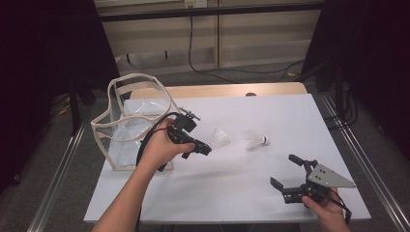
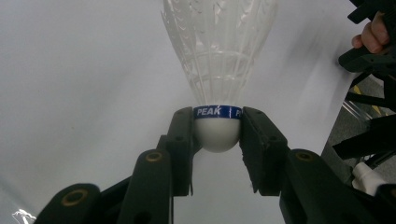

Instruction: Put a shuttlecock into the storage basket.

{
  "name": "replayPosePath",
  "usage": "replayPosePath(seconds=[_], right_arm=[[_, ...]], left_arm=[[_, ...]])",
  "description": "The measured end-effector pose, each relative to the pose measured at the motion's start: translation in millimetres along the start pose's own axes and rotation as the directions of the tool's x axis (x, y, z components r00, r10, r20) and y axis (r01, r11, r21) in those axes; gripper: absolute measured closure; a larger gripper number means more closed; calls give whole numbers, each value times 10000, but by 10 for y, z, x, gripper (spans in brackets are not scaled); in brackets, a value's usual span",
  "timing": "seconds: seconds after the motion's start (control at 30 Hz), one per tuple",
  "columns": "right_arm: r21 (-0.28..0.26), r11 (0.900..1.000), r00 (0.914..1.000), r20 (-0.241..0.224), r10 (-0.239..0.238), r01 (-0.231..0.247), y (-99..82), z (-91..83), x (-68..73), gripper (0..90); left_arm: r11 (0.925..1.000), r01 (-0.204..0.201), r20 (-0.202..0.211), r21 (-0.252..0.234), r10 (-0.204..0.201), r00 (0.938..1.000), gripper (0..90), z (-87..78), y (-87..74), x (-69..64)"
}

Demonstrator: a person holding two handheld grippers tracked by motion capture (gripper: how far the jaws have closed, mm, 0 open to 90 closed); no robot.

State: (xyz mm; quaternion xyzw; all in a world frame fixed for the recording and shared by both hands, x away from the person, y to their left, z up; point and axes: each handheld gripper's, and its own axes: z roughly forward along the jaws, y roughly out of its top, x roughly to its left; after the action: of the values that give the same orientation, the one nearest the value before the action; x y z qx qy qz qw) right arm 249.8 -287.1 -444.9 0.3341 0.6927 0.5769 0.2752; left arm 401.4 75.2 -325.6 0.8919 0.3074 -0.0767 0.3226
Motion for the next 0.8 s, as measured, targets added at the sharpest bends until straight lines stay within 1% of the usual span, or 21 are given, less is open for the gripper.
replayPosePath(seconds=[0.17,0.4,0.47,0.57,0.63,0.8], right_arm=[[-11,10000,10000,-3,-10,10,1,-1,0,7],[-10,10000,10000,3,-11,11,0,-2,-1,7],[-20,10000,10000,-9,8,-8,1,-2,1,7],[-8,10000,10000,-9,-18,18,0,-1,0,7],[-9,10000,10000,-2,-12,12,0,-2,0,7],[1,10000,10000,9,-21,21,1,-2,1,6]], left_arm=[[10000,46,67,10,-46,10000,658,-36,20,8],[10000,61,36,-30,-61,10000,658,-80,53,2],[9998,192,75,-37,-192,9998,658,-90,62,-8],[9999,128,94,9,-128,9999,658,-110,76,-8],[9999,122,45,-83,-121,9999,658,-122,83,-16],[9998,185,44,-79,-185,9998,658,-160,104,-27]])
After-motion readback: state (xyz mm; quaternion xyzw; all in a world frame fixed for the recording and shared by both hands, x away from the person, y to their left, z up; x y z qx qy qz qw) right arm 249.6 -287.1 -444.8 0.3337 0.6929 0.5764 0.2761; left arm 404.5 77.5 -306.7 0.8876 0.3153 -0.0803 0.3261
